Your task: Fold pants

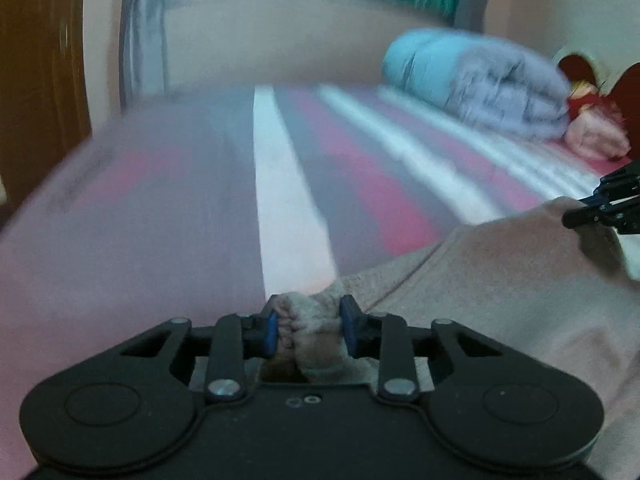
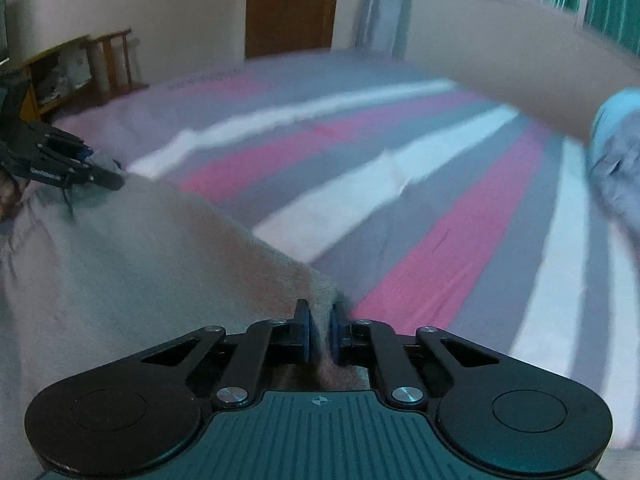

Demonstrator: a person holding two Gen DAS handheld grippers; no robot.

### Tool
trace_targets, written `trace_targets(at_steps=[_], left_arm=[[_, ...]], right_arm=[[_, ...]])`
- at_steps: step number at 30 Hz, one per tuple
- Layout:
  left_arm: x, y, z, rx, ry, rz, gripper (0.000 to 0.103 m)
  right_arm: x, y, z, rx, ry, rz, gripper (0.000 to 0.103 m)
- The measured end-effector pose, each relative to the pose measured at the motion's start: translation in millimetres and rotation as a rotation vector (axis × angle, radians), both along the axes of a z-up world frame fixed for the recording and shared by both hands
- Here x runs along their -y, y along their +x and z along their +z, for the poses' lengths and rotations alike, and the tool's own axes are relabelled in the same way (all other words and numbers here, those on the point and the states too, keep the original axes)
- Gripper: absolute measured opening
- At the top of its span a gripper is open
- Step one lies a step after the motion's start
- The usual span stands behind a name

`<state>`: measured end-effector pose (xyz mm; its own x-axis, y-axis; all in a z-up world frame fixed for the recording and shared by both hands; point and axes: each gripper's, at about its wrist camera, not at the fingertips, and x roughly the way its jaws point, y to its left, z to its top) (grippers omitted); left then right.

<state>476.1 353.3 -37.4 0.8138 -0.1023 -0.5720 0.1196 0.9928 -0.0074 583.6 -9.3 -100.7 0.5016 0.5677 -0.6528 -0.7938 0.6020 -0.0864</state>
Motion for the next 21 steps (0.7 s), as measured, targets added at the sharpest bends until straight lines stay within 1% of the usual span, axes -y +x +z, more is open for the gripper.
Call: trace_targets(at_steps=[1, 3, 5, 7, 8, 10, 11, 13, 16, 17, 20, 21], left_arm=[[2, -9, 10, 0.041, 0.013, -0.009, 0.018], [5, -36, 35, 0.140, 0.011, -0.042, 0.017], [8, -63, 54, 0.205, 0.012, -0.084, 0.017], [15, -96, 70, 0.251, 0.030, -0.130, 0.017], [19, -116, 75, 0.265, 0.052, -0.146, 0.017], [31, -148, 75, 0.281, 0.103, -0.166, 0.017], [36, -166, 71, 0.278, 0.121, -0.171, 0.017], [48, -191, 60, 0.261, 0.140, -0.162, 0.017], [64, -221, 28, 0.181, 0.168, -0.143, 0.017], [68, -229, 18, 0.159, 0.171, -0.130, 0.017], [73, -247, 0, 0.089, 0.176, -0.065, 0.028], [72, -252, -1, 0.074, 0.164, -0.045, 0.029]], right_arm=[[4, -11, 11, 0.039, 0.009, 0.000, 0.009], [15, -39, 36, 0.113, 0.037, 0.002, 0.009], [31, -72, 62, 0.182, 0.066, 0.003, 0.009], [47, -107, 83, 0.237, 0.083, 0.018, 0.009], [55, -126, 90, 0.264, 0.088, 0.026, 0.009], [69, -164, 98, 0.297, 0.097, 0.043, 0.009], [74, -186, 96, 0.311, 0.087, 0.054, 0.009], [79, -227, 82, 0.349, 0.060, 0.068, 0.009], [81, -286, 38, 0.340, 0.030, 0.067, 0.009], [82, -296, 25, 0.326, 0.024, 0.060, 0.009], [81, -324, -25, 0.279, -0.026, 0.015, 0.011], [82, -332, -37, 0.271, -0.034, -0.003, 0.020]])
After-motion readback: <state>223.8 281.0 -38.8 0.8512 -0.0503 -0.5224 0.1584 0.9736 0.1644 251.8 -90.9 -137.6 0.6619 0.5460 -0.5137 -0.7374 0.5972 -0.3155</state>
